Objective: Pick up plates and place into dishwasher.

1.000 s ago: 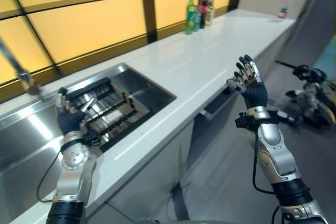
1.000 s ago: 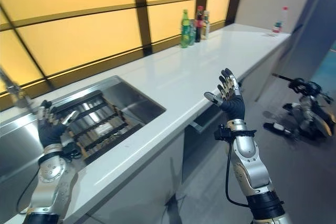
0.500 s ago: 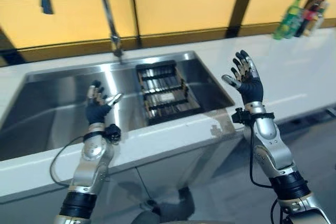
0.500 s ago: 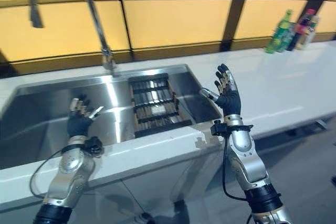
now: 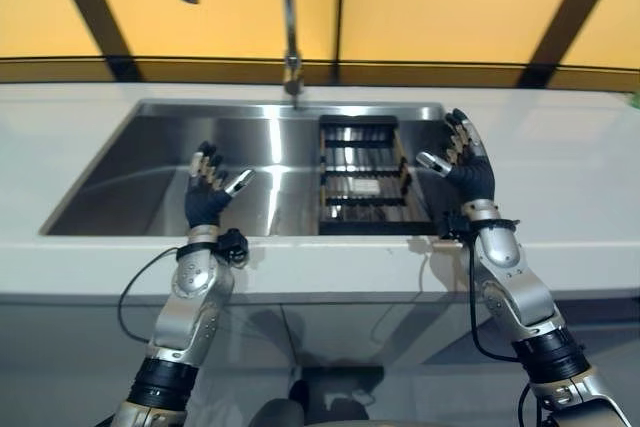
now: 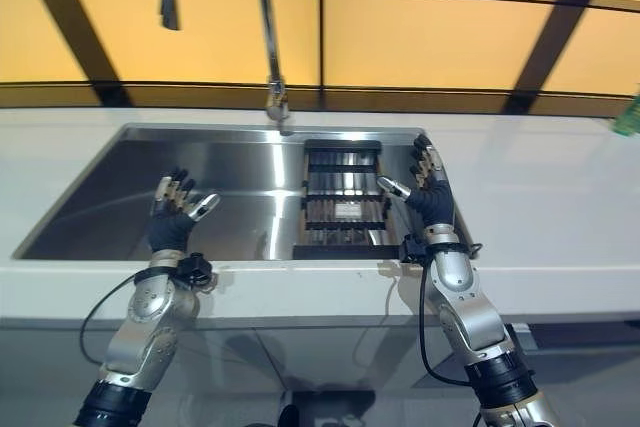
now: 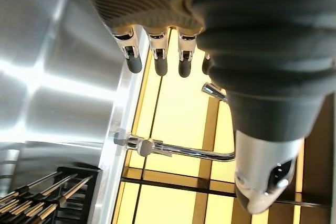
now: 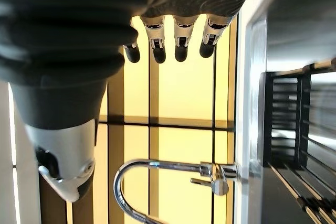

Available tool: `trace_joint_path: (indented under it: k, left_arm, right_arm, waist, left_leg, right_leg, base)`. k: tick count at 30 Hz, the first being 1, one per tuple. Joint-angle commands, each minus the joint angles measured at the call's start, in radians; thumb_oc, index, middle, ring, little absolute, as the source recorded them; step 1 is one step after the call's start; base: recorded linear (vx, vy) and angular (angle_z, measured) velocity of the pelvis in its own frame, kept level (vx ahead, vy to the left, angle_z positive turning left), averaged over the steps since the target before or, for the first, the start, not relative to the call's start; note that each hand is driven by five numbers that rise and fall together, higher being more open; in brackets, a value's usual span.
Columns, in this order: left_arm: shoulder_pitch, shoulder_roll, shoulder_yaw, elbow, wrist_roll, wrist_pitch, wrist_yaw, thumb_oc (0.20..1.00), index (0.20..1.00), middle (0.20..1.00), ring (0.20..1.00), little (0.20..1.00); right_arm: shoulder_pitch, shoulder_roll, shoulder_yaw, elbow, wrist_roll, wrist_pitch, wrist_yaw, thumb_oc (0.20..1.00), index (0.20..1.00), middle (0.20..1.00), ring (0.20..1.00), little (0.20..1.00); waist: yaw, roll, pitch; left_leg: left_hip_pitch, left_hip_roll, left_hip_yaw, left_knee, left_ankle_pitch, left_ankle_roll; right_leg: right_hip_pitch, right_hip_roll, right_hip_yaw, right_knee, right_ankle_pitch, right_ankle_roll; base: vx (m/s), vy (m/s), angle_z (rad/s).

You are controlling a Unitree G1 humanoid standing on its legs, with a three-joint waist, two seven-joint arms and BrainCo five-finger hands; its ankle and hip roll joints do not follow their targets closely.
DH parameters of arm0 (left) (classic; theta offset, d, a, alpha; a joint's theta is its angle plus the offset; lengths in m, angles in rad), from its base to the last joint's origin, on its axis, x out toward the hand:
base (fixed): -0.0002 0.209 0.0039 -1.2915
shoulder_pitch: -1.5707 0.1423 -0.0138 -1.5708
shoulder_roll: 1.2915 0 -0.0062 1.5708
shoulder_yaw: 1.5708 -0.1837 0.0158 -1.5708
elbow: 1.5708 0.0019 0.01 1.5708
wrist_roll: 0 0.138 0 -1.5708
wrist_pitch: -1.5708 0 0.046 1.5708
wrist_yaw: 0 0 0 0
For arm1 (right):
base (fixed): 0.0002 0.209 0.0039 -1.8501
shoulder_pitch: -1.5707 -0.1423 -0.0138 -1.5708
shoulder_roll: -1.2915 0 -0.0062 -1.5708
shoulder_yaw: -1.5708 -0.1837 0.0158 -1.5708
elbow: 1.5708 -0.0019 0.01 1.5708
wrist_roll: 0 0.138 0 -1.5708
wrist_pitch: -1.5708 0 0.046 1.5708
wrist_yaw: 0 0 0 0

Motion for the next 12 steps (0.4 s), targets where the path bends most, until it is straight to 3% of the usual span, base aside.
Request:
trace_joint_path:
  k: [1,6,12]
  left_arm:
    - [-0.057,0.017,0.004,0.009,0.015,-0.056,0.004,1.0,1.0,1.0,1.0,1.0]
    - [-0.038,0.015,0.012,-0.013,0.008,-0.031,-0.004,1.0,1.0,1.0,1.0,1.0]
    - [-0.032,0.012,0.01,-0.01,0.007,-0.045,-0.001,1.0,1.0,1.0,1.0,1.0]
  right_arm:
    - [-0.031,0.022,0.01,-0.034,-0.022,-0.08,-0.026,1.0,1.0,1.0,1.0,1.0]
    - [0.025,0.03,-0.012,-0.069,-0.032,-0.076,-0.004,1.0,1.0,1.0,1.0,1.0]
    - [0.049,0.029,-0.024,-0.086,-0.019,-0.08,0.015,1.0,1.0,1.0,1.0,1.0]
  waist:
    - [-0.01,-0.018,-0.045]
    - [-0.028,-0.006,-0.075]
    - [-0.042,0.005,-0.088]
  left_leg:
    - [0.037,0.052,0.014,0.095,-0.102,-0.065]
    - [0.104,0.06,0.029,-0.009,-0.112,-0.068]
    - [0.151,0.07,0.042,-0.084,-0.098,-0.063]
  right_leg:
    - [-0.05,-0.039,0.039,-0.078,0.169,0.02]
    - [-0.043,-0.047,0.047,-0.095,0.17,0.033]
    - [-0.05,-0.046,0.048,-0.1,0.171,0.043]
  base:
    - [0.04,0.101,-0.02]
    - [0.06,0.075,-0.06]
    - [0.02,0.015,-0.04]
